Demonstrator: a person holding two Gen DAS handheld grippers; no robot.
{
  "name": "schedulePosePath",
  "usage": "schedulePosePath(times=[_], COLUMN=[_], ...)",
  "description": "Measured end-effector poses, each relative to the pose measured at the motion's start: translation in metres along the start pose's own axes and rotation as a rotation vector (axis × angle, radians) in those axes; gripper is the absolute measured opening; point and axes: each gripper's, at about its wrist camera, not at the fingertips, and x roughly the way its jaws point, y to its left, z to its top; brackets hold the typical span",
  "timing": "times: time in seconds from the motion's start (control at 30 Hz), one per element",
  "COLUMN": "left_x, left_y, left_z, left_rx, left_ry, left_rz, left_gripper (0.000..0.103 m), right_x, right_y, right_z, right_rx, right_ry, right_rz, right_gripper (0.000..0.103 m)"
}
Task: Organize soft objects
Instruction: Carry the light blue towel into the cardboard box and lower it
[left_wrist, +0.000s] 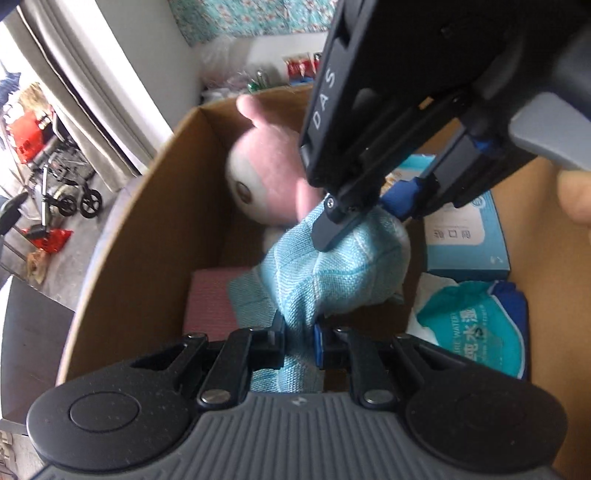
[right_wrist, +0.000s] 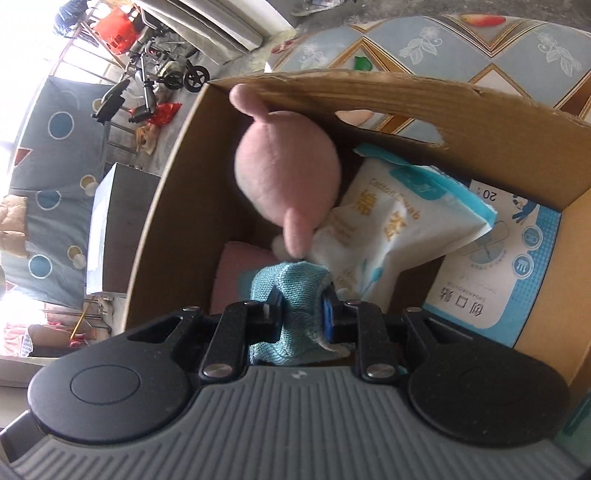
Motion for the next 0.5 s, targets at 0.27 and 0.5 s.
schedulePosePath(times=[0.27, 0.5], left_x=[-0.011, 0.003], left_y=[0.012, 0.01], left_z=[0.0, -0.004], left_rx=[-0.06, -0.066], left_ry=[0.08, 0.124], left_rz=[-0.115, -0.164], left_gripper=[0.018, 0.041], right_x=[-0.004, 0.0], right_y=[0.012, 0.023], right_z=[-0.002, -0.01], right_rx=[-0.1, -0.173], right_ry=[-0.001, -0.03], right_rz=[-0.059, -0.158], right_gripper=[0.021, 0.033])
